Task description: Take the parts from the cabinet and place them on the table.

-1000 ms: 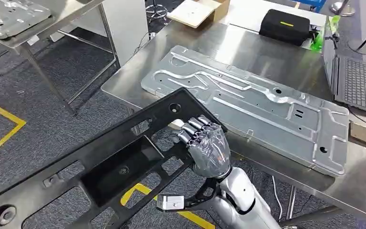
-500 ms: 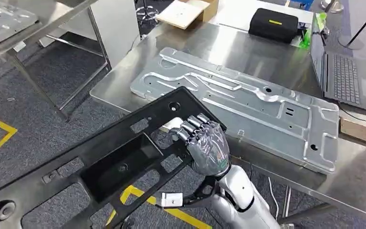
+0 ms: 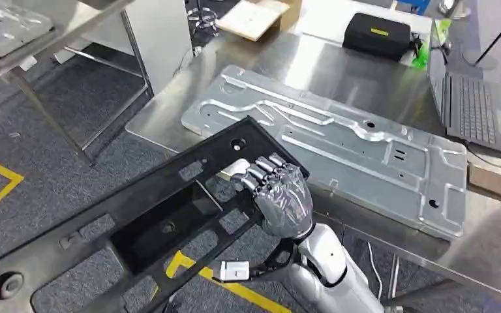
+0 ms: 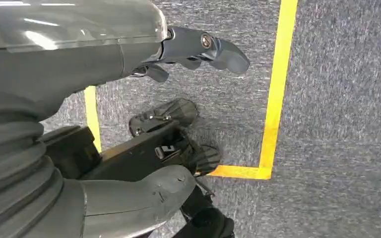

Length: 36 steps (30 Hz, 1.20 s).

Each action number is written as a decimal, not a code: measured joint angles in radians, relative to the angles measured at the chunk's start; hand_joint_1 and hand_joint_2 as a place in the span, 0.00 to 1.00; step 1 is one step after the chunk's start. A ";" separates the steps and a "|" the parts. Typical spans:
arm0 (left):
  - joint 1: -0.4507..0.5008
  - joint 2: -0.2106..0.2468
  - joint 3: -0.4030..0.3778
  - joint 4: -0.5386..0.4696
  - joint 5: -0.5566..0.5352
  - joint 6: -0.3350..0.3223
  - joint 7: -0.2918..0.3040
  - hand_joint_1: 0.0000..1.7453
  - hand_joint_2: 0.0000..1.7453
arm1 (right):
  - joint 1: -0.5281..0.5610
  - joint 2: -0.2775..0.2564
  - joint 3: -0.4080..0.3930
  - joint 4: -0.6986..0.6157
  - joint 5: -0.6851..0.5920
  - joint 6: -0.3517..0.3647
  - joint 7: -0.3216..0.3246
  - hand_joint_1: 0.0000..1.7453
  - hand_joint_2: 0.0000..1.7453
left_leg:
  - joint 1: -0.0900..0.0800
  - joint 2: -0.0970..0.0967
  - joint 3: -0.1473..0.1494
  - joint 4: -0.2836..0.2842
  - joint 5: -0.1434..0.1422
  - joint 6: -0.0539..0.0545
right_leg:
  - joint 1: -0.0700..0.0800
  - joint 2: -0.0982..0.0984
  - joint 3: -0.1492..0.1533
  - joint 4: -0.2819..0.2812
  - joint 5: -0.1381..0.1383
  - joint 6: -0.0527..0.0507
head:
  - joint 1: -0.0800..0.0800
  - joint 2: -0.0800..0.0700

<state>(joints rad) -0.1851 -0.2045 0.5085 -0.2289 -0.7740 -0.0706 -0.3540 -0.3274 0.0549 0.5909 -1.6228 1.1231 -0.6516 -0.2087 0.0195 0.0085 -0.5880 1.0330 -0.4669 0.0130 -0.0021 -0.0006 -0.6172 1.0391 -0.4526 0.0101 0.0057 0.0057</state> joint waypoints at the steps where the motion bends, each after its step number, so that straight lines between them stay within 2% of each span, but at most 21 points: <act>1: 0.000 0.000 0.000 0.000 0.000 0.000 0.000 0.00 1.00 | 0.000 0.000 0.000 0.000 0.000 0.000 0.000 1.00 1.00 | 0.001 0.001 0.003 -0.004 0.001 -0.005 | 0.002 0.002 -0.001 0.001 -0.001 -0.004 | 0.000 0.000; 2: 0.000 0.000 0.000 0.000 0.000 0.000 0.000 0.00 1.00 | 0.000 0.000 0.000 0.000 0.000 0.000 0.000 1.00 1.00 | 0.000 0.003 0.007 -0.009 0.002 -0.013 | 0.002 0.005 0.001 -0.004 0.002 -0.009 | 0.000 0.000; 3: 0.000 0.000 0.000 0.000 0.000 0.000 0.000 0.00 1.00 | 0.000 0.001 0.000 0.000 0.000 0.000 0.000 1.00 1.00 | 0.000 0.002 0.004 -0.005 -0.007 -0.018 | -0.012 0.005 0.012 -0.020 0.009 -0.019 | -0.001 0.000; 4: 0.000 0.000 0.000 0.000 0.000 0.000 -0.001 0.00 1.00 | -0.001 0.001 0.000 0.000 0.000 0.000 0.000 1.00 1.00 | 0.002 0.000 0.000 0.016 -0.022 -0.021 | -0.009 0.003 0.018 -0.026 0.010 -0.022 | 0.000 0.000; 7: 0.002 0.000 0.000 0.000 0.000 0.000 -0.001 0.00 1.00 | -0.001 0.002 0.000 0.002 0.000 0.000 0.000 1.00 1.00 | 0.002 -0.001 -0.106 0.237 -0.131 -0.027 | -0.004 0.002 0.018 -0.023 0.008 -0.034 | -0.001 0.000; 8: 0.004 0.000 0.000 0.000 0.000 0.000 -0.001 0.00 1.00 | -0.001 0.002 0.000 0.003 0.000 0.000 0.000 1.00 1.00 | 0.002 0.000 -0.134 0.292 -0.141 -0.028 | -0.003 0.003 0.017 -0.021 0.007 -0.036 | -0.001 0.000; 9: 0.006 0.000 0.000 0.000 0.000 0.000 -0.001 0.00 1.00 | 0.000 0.002 0.000 0.005 0.000 0.000 0.000 1.00 1.00 | 0.002 0.000 -0.139 0.299 -0.127 -0.028 | -0.002 0.005 0.017 -0.018 0.004 -0.037 | -0.001 0.000; 10: 0.005 0.001 0.000 0.000 0.000 0.000 -0.001 0.00 1.00 | 0.000 0.001 0.000 0.005 0.000 0.000 0.000 1.00 1.00 | 0.002 0.000 -0.123 0.259 -0.093 -0.027 | -0.002 0.007 0.018 -0.014 0.002 -0.036 | -0.001 0.000; 12: 0.003 0.001 0.000 0.000 0.000 0.000 -0.001 0.00 1.00 | -0.001 0.002 0.000 0.005 0.000 -0.001 0.000 1.00 1.00 | 0.002 -0.001 -0.039 0.082 0.000 -0.020 | -0.002 0.011 0.019 -0.003 -0.005 -0.031 | -0.001 0.000; 13: 0.002 0.001 0.000 0.000 0.000 0.000 -0.001 0.00 1.00 | -0.001 0.002 0.000 0.005 0.000 -0.001 0.000 1.00 1.00 | 0.001 -0.003 -0.015 0.023 0.001 -0.014 | -0.002 0.011 0.016 0.002 -0.009 -0.026 | -0.001 0.000; 17: 0.003 0.001 0.000 0.000 0.000 0.000 -0.001 0.00 1.00 | -0.001 0.002 0.000 0.005 0.011 -0.003 0.000 1.00 1.00 | -0.007 -0.005 -0.013 0.015 0.004 0.001 | 0.004 0.014 0.009 0.004 -0.006 -0.009 | -0.001 0.000; 19: 0.001 -0.001 0.000 0.000 0.000 0.000 -0.002 0.00 1.00 | -0.001 0.001 0.000 0.005 0.020 -0.005 0.000 1.00 1.00 | 0.001 -0.003 -0.009 0.000 0.014 0.016 | 0.000 0.011 0.002 0.025 -0.026 0.003 | -0.001 0.000; 22: -0.001 -0.002 0.000 0.000 0.000 0.000 -0.002 0.00 1.00 | 0.000 0.001 0.000 0.005 0.029 -0.011 0.001 1.00 1.00 | 0.001 0.000 -0.011 -0.001 0.014 0.023 | -0.007 0.006 -0.090 0.222 -0.131 0.017 | -0.001 0.000; 23: 0.000 -0.002 0.000 0.000 0.000 0.000 -0.002 0.00 1.00 | 0.002 0.000 0.000 0.006 0.029 -0.011 0.001 1.00 1.00 | 0.001 0.001 -0.011 -0.001 0.014 0.023 | -0.009 0.006 -0.122 0.285 -0.150 0.020 | 0.000 0.000; 24: 0.001 -0.002 0.000 0.000 0.000 0.000 -0.002 0.00 1.00 | 0.002 -0.001 0.000 0.007 0.029 -0.011 0.001 1.00 1.00 | 0.001 0.001 -0.011 -0.001 0.014 0.023 | -0.011 0.006 -0.132 0.302 -0.143 0.022 | -0.001 0.000; 26: 0.001 -0.002 0.000 0.000 0.000 0.000 -0.002 0.00 1.00 | 0.002 -0.001 0.000 0.008 0.030 -0.011 0.001 1.00 1.00 | 0.001 0.000 -0.009 0.000 0.013 0.022 | -0.014 0.005 -0.082 0.200 -0.069 0.020 | 0.000 0.000; 28: 0.000 -0.003 0.000 0.000 0.000 0.000 -0.002 0.00 1.00 | 0.000 -0.001 0.000 0.008 0.038 -0.011 0.002 1.00 1.00 | 0.001 -0.001 -0.005 0.000 0.012 0.018 | -0.012 0.000 0.009 0.017 0.003 0.009 | 0.000 0.000; 31: -0.002 -0.005 0.000 0.000 0.000 -0.002 -0.002 0.00 1.00 | -0.002 -0.001 0.000 0.008 0.049 -0.013 0.006 1.00 1.00 | -0.002 0.000 -0.009 -0.002 0.015 -0.002 | 0.000 0.002 0.011 -0.001 -0.008 -0.002 | -0.001 0.000; 33: -0.004 -0.006 0.000 0.000 0.000 -0.004 -0.003 0.00 1.00 | -0.002 -0.001 0.000 0.008 0.051 -0.014 0.006 1.00 1.00 | -0.004 0.001 -0.006 -0.008 0.016 -0.017 | -0.004 0.004 0.015 -0.011 -0.002 -0.015 | -0.001 0.000; 35: -0.005 -0.006 0.000 0.000 0.002 -0.006 -0.004 0.00 1.00 | -0.004 0.001 0.000 0.008 0.051 -0.014 0.006 1.00 1.00 | 0.000 -0.001 -0.025 0.040 -0.022 -0.019 | -0.009 0.001 0.023 -0.024 0.003 -0.030 | -0.001 0.000; 36: -0.006 -0.006 0.000 0.000 0.003 -0.006 -0.005 0.00 1.00 | -0.006 0.002 0.000 0.008 0.051 -0.014 0.007 1.00 1.00 | 0.000 -0.002 -0.057 0.110 -0.063 -0.020 | -0.008 0.000 0.022 -0.024 0.002 -0.033 | -0.001 0.000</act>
<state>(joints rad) -0.1913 -0.2102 0.5085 -0.2289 -0.7713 -0.0771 -0.3590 -0.3333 0.0565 0.5909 -1.6148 1.1742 -0.6653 -0.2018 0.0193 0.0065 -0.6451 1.1432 -0.5294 -0.0071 -0.0105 -0.0002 -0.5949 1.0156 -0.4502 -0.0230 0.0046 0.0057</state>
